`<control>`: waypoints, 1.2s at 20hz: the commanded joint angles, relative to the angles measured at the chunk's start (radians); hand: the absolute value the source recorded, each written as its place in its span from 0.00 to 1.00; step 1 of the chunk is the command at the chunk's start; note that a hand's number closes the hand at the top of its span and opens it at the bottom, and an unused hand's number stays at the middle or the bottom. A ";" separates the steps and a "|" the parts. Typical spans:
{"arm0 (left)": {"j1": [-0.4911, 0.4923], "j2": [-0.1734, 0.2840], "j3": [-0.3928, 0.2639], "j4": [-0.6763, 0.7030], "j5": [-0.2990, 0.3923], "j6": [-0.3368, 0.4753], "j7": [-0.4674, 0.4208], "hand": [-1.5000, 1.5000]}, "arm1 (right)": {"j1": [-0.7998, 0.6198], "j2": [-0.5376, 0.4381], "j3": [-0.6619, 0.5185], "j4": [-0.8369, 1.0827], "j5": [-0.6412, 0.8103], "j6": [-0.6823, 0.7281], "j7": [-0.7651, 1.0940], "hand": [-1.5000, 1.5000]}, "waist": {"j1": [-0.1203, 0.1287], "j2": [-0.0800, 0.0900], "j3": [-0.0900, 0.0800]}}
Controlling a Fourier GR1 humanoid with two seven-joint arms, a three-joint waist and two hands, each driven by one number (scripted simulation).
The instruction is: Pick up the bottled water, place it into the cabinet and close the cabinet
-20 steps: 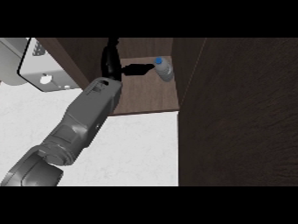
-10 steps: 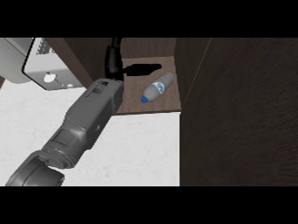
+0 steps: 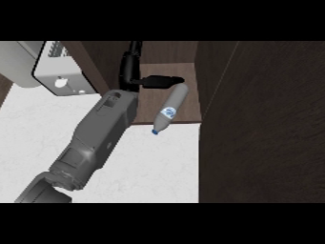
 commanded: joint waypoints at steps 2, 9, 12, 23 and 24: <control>0.144 0.044 0.023 -0.108 0.045 -0.071 -0.019 0.00 | 0.044 0.011 0.030 0.003 0.032 0.001 -0.042 0.00 | 0.042 -0.018 -0.006; 0.285 0.020 -0.095 -0.374 0.082 -0.064 0.106 0.00 | 0.080 0.006 0.032 -0.047 0.024 -0.022 -0.002 0.00 | 0.070 -0.029 -0.005; 0.393 0.005 -0.150 -0.494 0.094 -0.069 0.103 0.00 | 0.103 0.011 0.069 -0.048 0.059 -0.031 0.004 0.00 | 0.074 -0.029 -0.006; 0.806 0.104 -0.357 -1.204 0.084 0.014 0.341 0.00 | 0.064 0.025 0.096 -0.120 0.058 -0.065 0.053 0.00 | 0.070 -0.023 -0.005; 0.827 0.088 -0.382 -1.273 0.055 0.086 0.373 0.00 | 0.114 -0.015 0.074 -0.128 0.029 -0.027 0.035 0.00 | 0.057 -0.022 -0.005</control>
